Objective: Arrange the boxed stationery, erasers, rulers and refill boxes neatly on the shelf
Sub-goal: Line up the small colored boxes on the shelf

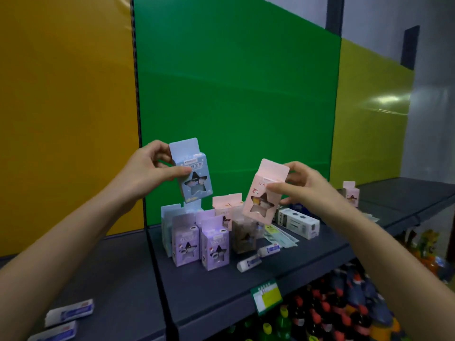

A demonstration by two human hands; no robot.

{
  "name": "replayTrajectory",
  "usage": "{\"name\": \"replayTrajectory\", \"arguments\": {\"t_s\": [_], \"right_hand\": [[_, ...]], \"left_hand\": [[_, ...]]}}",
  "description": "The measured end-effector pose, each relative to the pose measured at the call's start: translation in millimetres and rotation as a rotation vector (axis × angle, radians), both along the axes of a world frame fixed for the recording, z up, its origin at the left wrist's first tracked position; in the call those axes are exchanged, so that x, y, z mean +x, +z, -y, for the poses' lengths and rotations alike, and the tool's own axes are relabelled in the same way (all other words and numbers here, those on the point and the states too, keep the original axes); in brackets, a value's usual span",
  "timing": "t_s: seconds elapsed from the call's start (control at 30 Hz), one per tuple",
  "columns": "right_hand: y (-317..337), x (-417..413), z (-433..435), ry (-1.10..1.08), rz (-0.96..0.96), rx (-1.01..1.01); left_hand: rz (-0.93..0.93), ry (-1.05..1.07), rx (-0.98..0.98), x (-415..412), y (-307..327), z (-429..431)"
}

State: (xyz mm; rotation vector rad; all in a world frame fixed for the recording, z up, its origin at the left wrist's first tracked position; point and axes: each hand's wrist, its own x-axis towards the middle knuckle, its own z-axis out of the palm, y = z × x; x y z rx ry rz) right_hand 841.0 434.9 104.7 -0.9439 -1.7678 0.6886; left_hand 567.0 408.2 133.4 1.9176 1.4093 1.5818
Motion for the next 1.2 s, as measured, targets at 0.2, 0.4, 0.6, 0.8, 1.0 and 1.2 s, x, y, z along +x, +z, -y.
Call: {"name": "replayTrajectory", "arguments": {"t_s": [0.2,0.4,0.6,0.8,1.0,1.2], "right_hand": [[11,7,-68,0.126,0.004,0.071],[17,7,-131,0.246,-0.033,0.071],[13,-6,-178,0.318,0.069,0.077],[10,-21,-201,0.358,0.107,0.087],[7,-31,-208,0.388,0.146,0.067],[4,-33,-212,0.439,0.232,0.009]], "left_hand": [[-0.033,0.162,0.025,17,-4,-43],[-0.107,0.210,-0.067,28,-14,-75],[-0.167,0.220,-0.162,30,-19,-98],[-0.180,0.208,-0.248,21,-26,-113],[-0.257,0.180,-0.334,7,-30,-120],[-0.362,0.141,-0.389,1,-32,-124]]}}
